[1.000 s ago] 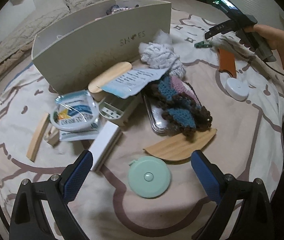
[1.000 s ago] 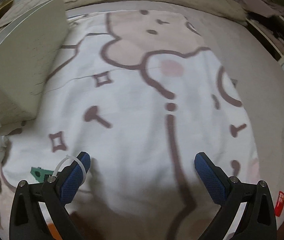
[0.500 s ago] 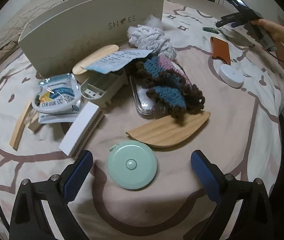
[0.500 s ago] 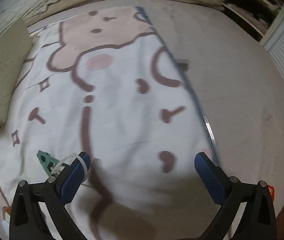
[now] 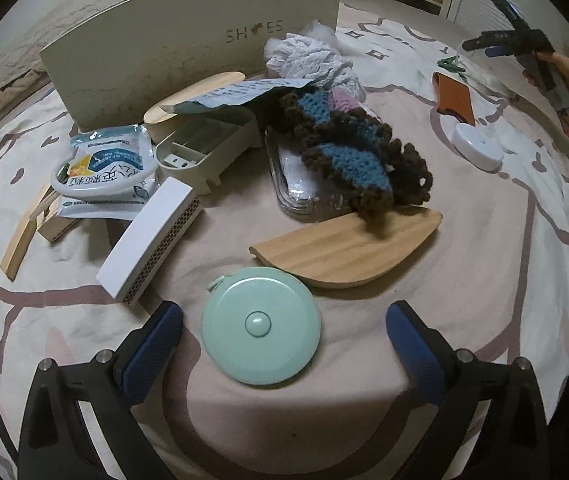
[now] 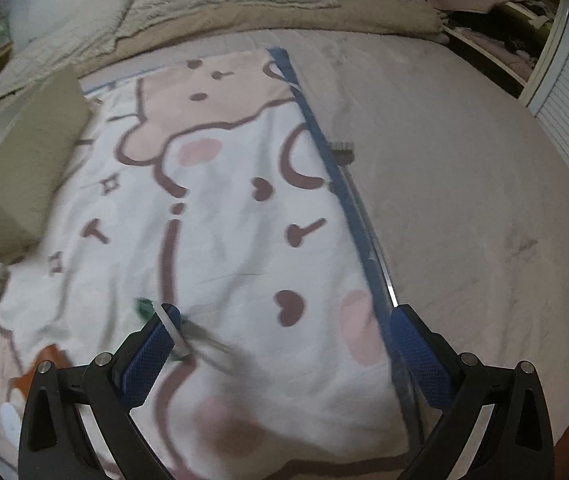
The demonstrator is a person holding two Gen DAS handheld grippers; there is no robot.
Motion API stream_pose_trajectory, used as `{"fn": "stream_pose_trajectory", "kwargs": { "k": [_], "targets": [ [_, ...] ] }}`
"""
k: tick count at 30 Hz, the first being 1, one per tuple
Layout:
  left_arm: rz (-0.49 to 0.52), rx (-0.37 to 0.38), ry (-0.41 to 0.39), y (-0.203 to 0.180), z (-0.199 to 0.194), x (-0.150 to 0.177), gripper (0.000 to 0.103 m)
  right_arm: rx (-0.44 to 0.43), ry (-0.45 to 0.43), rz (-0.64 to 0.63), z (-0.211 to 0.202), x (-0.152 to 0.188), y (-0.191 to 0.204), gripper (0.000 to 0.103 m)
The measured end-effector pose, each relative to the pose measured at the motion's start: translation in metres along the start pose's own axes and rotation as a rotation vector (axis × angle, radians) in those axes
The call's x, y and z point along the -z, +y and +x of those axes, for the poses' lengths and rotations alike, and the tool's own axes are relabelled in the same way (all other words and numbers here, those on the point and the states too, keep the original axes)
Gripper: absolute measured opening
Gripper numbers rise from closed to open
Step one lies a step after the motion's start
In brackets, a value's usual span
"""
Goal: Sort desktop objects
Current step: 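Lower the left tool over the tape measure while the right tool approaches the green clothespin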
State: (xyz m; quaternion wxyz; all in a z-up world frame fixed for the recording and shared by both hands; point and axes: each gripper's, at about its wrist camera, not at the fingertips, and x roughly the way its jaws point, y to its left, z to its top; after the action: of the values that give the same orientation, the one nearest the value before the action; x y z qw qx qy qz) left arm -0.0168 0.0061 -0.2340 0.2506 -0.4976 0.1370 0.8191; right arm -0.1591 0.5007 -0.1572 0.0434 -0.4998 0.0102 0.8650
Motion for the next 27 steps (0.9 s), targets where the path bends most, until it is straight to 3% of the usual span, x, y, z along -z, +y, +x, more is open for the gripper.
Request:
{"fn": "stream_pose_trajectory", "kwargs": {
  "k": [7, 10, 18, 27],
  "targets": [
    [-0.011, 0.022, -0.003, 0.002, 0.005, 0.001, 0.103, -0.061, -0.015, 0.031, -0.011, -0.005, 0.010, 0.103],
    [-0.021, 0.035, 0.001, 0.004, 0.006, 0.001, 0.103, -0.053, 0.010, -0.031, -0.004, -0.001, 0.017, 0.103],
    [-0.010, 0.029, -0.010, 0.002, 0.009, 0.000, 0.103, 0.023, 0.119, -0.287, 0.028, 0.025, 0.049, 0.103],
    [-0.005, 0.030, -0.017, 0.001, 0.012, -0.001, 0.103, 0.220, 0.082, -0.279, 0.037, 0.019, 0.036, 0.103]
  ]
}}
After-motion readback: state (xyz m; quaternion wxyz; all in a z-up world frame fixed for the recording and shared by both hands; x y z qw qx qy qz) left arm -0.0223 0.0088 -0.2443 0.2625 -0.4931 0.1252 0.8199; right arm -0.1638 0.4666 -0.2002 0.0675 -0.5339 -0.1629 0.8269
